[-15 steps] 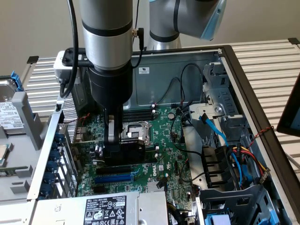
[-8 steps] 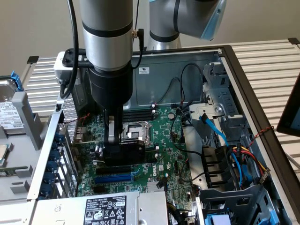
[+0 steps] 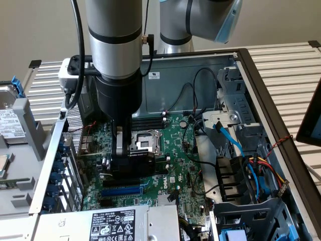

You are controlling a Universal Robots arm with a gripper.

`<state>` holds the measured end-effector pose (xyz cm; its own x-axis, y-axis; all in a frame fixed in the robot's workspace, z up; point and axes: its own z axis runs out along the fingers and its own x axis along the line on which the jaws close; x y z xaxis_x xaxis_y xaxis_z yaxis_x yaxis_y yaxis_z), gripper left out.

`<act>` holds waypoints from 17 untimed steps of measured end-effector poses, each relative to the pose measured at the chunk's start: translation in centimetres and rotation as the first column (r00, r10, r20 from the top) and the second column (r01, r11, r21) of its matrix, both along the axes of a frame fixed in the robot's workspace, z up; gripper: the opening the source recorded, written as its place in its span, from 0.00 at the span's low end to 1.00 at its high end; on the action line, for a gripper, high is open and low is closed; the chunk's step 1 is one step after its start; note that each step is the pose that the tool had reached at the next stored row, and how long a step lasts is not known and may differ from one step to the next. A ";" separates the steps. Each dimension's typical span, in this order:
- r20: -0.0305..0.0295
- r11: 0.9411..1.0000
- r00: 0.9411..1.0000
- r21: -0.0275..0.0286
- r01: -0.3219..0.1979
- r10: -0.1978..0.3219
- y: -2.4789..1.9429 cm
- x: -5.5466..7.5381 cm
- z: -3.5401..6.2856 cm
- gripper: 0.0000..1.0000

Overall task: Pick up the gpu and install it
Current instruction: 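Insert the gpu into the slot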

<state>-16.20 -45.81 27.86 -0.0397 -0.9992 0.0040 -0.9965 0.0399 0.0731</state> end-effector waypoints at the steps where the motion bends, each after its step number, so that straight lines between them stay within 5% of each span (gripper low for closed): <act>1: 0.001 1.000 1.000 0.000 0.000 0.000 0.00 0.0 -0.03 0.27; 17: 0.001 1.000 1.000 0.000 0.000 0.000 -0.41 -0.2 -0.59 0.27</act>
